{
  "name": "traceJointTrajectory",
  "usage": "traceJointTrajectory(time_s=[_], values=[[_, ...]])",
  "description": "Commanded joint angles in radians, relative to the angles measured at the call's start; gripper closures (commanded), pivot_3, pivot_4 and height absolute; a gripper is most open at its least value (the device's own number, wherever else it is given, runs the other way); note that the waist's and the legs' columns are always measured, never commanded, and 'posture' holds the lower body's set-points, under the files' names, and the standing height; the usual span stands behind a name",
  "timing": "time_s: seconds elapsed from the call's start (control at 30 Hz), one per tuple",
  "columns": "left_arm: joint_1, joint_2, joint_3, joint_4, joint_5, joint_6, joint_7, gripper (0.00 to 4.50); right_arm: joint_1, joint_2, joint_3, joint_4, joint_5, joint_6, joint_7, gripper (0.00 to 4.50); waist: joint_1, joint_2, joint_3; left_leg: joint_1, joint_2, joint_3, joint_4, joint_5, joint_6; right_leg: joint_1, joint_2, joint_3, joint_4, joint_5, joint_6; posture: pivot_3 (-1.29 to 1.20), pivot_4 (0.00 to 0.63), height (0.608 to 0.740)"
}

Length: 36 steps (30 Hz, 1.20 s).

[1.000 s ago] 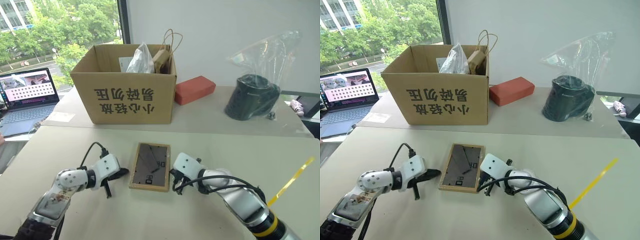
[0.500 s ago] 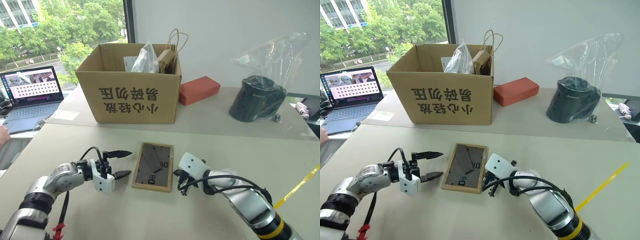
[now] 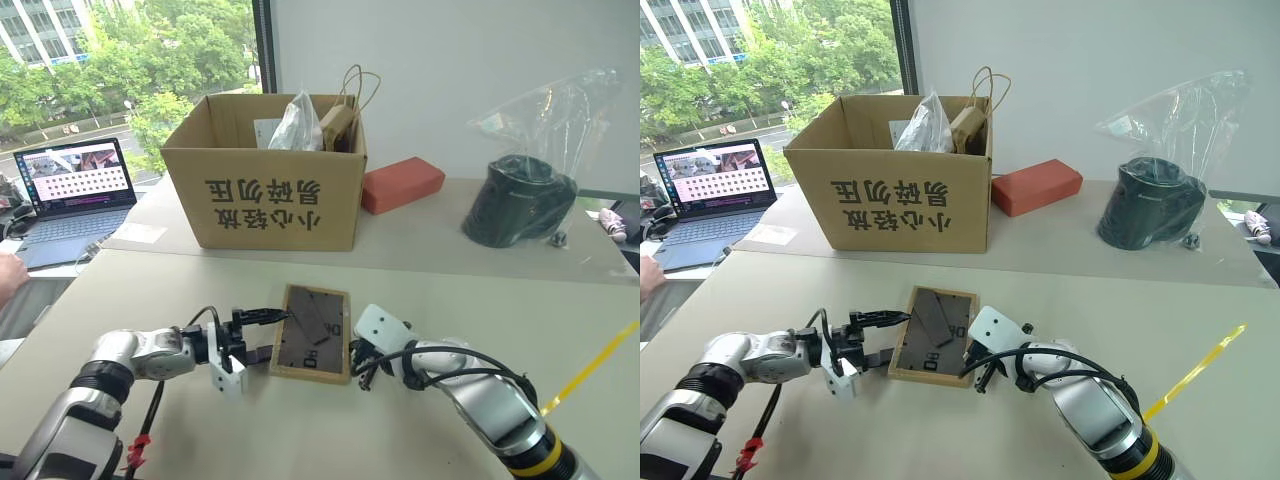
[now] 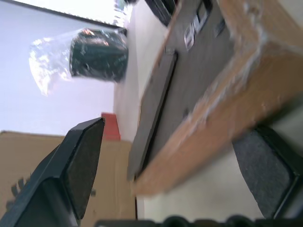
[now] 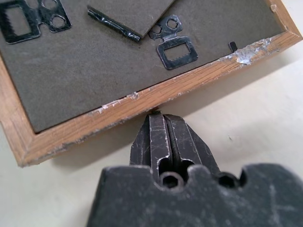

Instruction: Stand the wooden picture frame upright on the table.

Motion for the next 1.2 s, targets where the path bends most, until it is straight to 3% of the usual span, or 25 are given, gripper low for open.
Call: traceJointTrajectory(time_s=[0.03,0.27,0.4,0.43,0.6,0.77,0.87,1.03,1.2], values=[[0.031,0.007,-0.099,0.021,0.056,-0.014,0.003,0.02,-0.01,0.007,0.003,-0.025,0.018,0.013,0.006,4.5,-0.001,0.0,0.0,0.0,0.0,0.0,0.0,0.0,0.0,0.0,0.0,0.0,0.0,0.0,0.0,0.0,0.15,0.74],[0.031,0.033,-0.129,0.02,0.037,-0.021,0.037,0.02,-0.01,0.002,0.004,-0.025,0.023,0.015,0.004,4.5,-0.004,0.0,0.0,0.0,0.0,0.0,0.0,0.0,0.0,0.0,0.0,0.0,0.001,0.0,0.0,0.0,0.15,0.74],[0.032,0.049,-0.153,0.022,0.038,-0.039,0.031,1.07,-0.01,-0.003,0.007,-0.02,0.02,0.013,0.005,4.5,-0.007,0.0,0.0,0.0,0.0,0.0,-0.001,0.0,0.0,-0.001,0.0,0.0,0.001,0.0,0.0,0.0,0.15,0.74],[0.032,0.053,-0.158,0.02,0.038,-0.037,0.034,1.65,-0.012,-0.005,0.005,-0.019,0.021,0.011,0.007,4.5,-0.007,0.0,0.0,0.0,0.0,0.0,-0.001,0.0,0.0,-0.001,0.0,0.0,0.001,0.0,0.0,0.0,0.15,0.74],[0.035,0.062,-0.177,0.013,0.04,-0.025,0.048,3.2,-0.023,-0.035,-0.02,-0.01,0.029,-0.004,0.033,4.5,-0.007,0.0,0.0,0.001,0.0,0.0,-0.001,0.0,0.0,-0.001,0.0,0.0,0.001,0.0,0.0,0.0,0.15,0.74],[0.042,0.064,-0.188,0.01,0.043,-0.012,0.058,3.31,-0.066,-0.085,-0.134,0.04,0.069,-0.023,0.075,4.5,-0.006,0.0,0.0,0.0,0.0,0.0,0.0,0.0,0.0,-0.001,0.0,0.0,0.001,0.0,0.0,0.0,0.15,0.74],[0.045,0.062,-0.19,0.009,0.042,-0.007,0.059,3.31,-0.164,-0.097,-0.218,0.141,0.11,-0.032,0.109,4.5,-0.009,0.0,0.0,0.001,0.0,0.0,0.0,0.0,0.0,-0.001,0.0,0.0,0.002,0.0,0.0,0.0,0.15,0.74],[0.047,0.058,-0.191,0.0,0.04,0.003,0.066,3.31,-0.37,-0.001,-0.188,0.292,0.161,-0.03,0.16,3.21,-0.01,0.0,0.0,0.002,0.0,0.0,-0.001,0.0,0.0,-0.001,0.0,0.0,0.003,0.0,0.0,0.0,0.15,0.74],[0.05,0.053,-0.195,-0.015,0.039,0.013,0.072,3.31,-0.515,0.125,-0.182,0.462,0.27,0.039,0.267,1.43,-0.01,0.001,0.0,0.001,0.0,0.0,-0.001,0.0,0.0,-0.001,0.0,0.0,0.003,0.0,0.0,0.0,0.15,0.74]])
